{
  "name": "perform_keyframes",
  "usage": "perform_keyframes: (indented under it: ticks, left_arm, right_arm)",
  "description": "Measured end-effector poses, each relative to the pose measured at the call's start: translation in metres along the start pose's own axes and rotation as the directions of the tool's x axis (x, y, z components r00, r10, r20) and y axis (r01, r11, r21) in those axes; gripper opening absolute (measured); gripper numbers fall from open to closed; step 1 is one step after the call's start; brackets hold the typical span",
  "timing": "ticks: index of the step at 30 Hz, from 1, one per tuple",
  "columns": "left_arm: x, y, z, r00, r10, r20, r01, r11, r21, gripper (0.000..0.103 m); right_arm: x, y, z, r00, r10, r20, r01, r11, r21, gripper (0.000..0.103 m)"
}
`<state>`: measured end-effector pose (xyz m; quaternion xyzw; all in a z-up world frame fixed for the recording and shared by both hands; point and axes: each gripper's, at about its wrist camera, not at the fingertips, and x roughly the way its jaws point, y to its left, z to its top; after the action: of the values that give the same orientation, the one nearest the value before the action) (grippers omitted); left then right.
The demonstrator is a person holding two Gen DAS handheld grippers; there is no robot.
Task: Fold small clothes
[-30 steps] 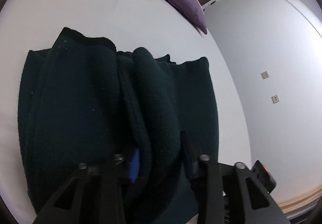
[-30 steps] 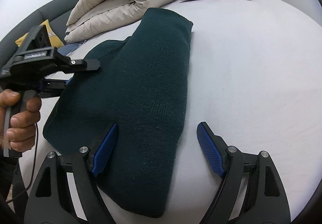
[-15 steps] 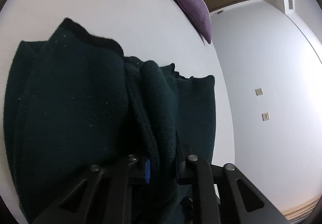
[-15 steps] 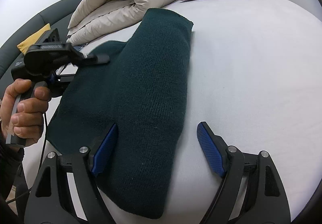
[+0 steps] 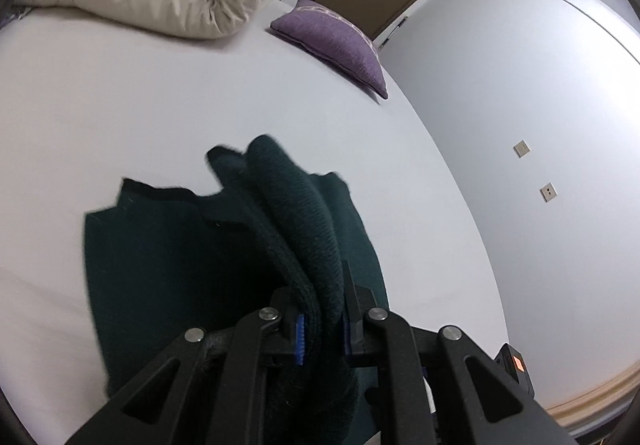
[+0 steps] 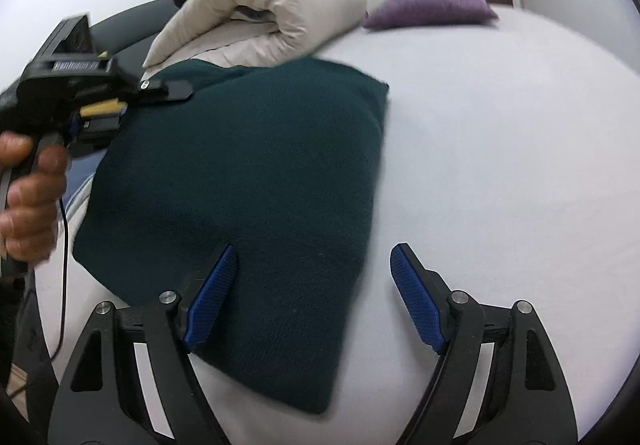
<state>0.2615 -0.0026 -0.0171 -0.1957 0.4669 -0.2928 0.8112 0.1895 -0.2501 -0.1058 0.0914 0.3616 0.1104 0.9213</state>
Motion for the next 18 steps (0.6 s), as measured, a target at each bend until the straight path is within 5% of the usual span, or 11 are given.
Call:
perform_keyframes:
  ticks: [9,13,18]
  left_arm:
    - [-0.013,0.102,-0.008,0.996,0.065,-0.062,-0.074,0.987,-0.146,0.014]
    - [0.009,0.149,-0.029,0.996,0.017,-0.089,-0.039,0.965,-0.260,0.014]
    - [0.006,0.159,-0.039,0.999,-0.020,-0.030,0.010,0.955,-0.295,0.018]
  right_arm:
    - [0.026,0.066,0.018,0.997,-0.016,-0.070,0.003,0.982,-0.191,0.077]
    - [0.045,0.085,0.011,0.994,-0.065,-0.084,0.040,0.961,-0.273,0.079]
    - [0.041,0.087,0.017,0.995,-0.057,-0.080,0.034,0.965,-0.260,0.079]
